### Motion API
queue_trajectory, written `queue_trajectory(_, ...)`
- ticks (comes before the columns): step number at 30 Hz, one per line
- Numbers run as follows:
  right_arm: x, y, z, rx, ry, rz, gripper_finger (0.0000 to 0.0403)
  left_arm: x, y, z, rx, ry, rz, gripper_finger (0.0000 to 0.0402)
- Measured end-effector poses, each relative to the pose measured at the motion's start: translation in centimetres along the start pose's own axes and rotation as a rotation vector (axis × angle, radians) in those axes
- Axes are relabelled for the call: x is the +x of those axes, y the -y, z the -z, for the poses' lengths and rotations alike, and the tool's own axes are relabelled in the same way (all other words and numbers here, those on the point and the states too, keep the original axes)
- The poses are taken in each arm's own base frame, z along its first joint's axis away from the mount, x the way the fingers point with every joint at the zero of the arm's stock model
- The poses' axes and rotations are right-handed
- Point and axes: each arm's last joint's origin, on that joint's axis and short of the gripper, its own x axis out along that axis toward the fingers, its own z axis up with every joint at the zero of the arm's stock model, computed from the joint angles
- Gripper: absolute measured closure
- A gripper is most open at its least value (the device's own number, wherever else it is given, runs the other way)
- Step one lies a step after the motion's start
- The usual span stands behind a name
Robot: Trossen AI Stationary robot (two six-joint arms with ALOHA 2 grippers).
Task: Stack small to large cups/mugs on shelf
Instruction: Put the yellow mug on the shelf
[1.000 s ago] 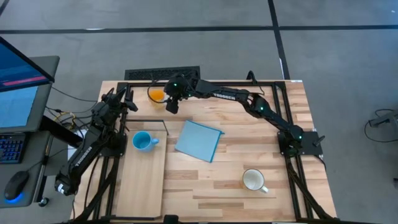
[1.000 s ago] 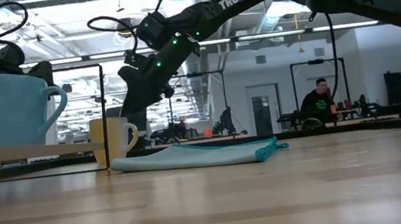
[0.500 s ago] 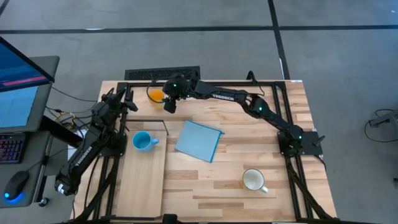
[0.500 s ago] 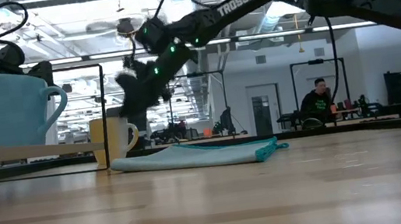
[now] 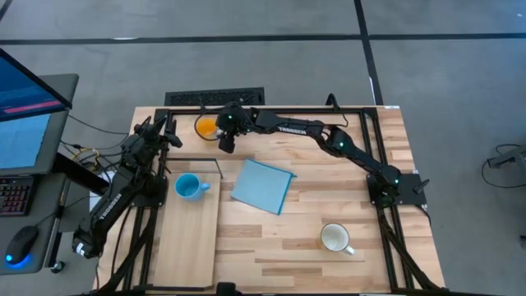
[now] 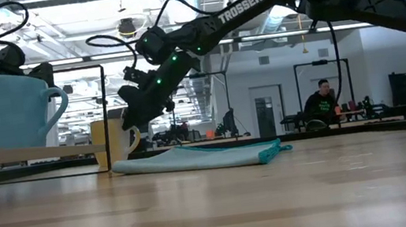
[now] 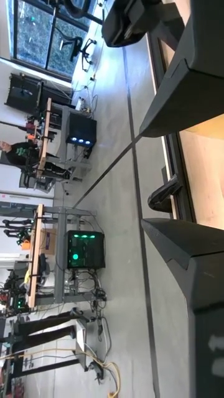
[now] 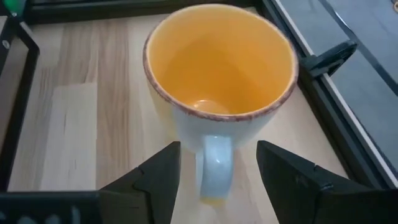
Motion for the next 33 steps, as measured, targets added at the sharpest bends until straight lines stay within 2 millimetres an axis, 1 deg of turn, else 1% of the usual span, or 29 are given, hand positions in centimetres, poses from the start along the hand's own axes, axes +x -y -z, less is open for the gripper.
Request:
queue_trajectory(3, 0.0, -0.02, -0.02, 0.0, 0.002, 0.0, 0.0176, 0.0, 0.0, 0.0, 0.0, 0.0, 0.0, 0.0184)
queue_trajectory(5, 0.0, -0.02, -0.02, 0.0, 0.001, 0.0, 0.0187, 0.0, 0.0, 0.0, 0.0, 0.0, 0.0, 0.0184)
queue_trajectory(14, 0.0, -0.04, 0.1, 0.001, -0.01, -0.003, 0.0264, 0.0, 0.0, 0.0, 0.0, 0.0, 0.0, 0.0184)
queue_trajectory(19, 0.0, -0.03, 0.03, 0.0, -0.004, -0.001, 0.0294, 0.0, 0.0, 0.0, 0.0, 0.0, 0.0, 0.0184)
queue_trajectory(23, 0.0, -0.03, 0.04, 0.001, -0.006, -0.001, 0.0304, 0.0, 0.0, 0.0, 0.0, 0.0, 0.0, 0.0184)
queue_trajectory(33, 0.0, -0.03, 0.05, 0.0, -0.006, -0.001, 0.0307, 0.0, 0.0, 0.0, -0.001, 0.0, 0.0, 0.0184)
